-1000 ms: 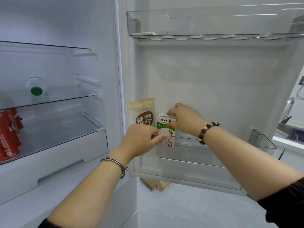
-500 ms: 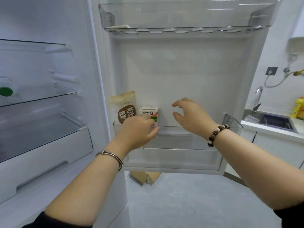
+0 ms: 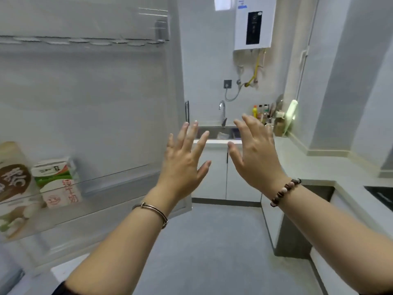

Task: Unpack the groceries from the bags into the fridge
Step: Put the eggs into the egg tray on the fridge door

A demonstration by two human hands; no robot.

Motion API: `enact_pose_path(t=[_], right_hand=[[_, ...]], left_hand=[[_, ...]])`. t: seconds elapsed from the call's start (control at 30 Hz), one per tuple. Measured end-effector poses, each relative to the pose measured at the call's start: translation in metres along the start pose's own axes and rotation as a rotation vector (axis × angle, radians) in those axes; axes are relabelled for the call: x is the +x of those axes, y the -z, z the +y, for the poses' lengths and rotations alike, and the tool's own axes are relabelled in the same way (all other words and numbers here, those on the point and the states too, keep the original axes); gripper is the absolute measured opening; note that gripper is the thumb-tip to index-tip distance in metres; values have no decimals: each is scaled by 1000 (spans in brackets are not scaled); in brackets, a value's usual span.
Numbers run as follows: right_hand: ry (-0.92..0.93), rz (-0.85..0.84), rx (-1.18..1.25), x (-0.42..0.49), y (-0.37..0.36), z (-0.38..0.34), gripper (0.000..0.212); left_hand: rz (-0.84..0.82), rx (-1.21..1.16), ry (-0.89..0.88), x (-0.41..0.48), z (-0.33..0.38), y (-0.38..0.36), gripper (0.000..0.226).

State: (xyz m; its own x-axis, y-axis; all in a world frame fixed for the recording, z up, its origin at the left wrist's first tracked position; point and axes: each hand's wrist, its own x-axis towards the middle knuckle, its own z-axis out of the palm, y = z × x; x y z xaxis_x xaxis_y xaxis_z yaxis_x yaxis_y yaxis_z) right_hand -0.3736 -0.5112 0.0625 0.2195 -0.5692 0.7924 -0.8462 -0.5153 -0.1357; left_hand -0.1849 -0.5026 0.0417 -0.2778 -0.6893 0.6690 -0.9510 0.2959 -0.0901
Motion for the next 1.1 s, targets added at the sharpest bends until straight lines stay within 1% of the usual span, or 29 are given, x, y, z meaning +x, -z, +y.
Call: enact_pose_path(t=[0.1, 0.2, 0.3, 0.4, 0.5, 0.6, 0.73, 0.87, 1.0, 1.1], right_hand=[[-114, -18, -104, -26, 32, 60, 59], [-249, -51, -211, -60, 74, 124, 61], [-375, -83, -320, -101, 121, 186, 63], [-506, -115, -421, -146, 171, 248, 65], [-618, -115, -523, -195, 225, 303, 63], [-726, -87, -610, -245, 277, 347, 55], [-875, -56, -702, -306, 336, 382, 53], [-1016, -5, -775, -362, 383, 401, 52], [-1147, 55, -827, -407, 413, 415, 60], [-1210, 57, -870, -434, 426, 426, 51]], left_hand=[[35, -113, -61, 26, 69, -27, 65], [35, -196, -150, 52, 147, -54, 65], [23, -248, -250, 76, 236, -83, 66], [-5, -354, -345, 90, 337, -102, 67], [-37, -439, -426, 95, 435, -114, 67], [-45, -505, -522, 93, 522, -124, 66], [-84, -629, -630, 84, 625, -124, 66], [-125, -749, -744, 70, 710, -118, 65], [-185, -864, -828, 54, 774, -124, 65], [-227, -898, -904, 50, 814, -135, 65]])
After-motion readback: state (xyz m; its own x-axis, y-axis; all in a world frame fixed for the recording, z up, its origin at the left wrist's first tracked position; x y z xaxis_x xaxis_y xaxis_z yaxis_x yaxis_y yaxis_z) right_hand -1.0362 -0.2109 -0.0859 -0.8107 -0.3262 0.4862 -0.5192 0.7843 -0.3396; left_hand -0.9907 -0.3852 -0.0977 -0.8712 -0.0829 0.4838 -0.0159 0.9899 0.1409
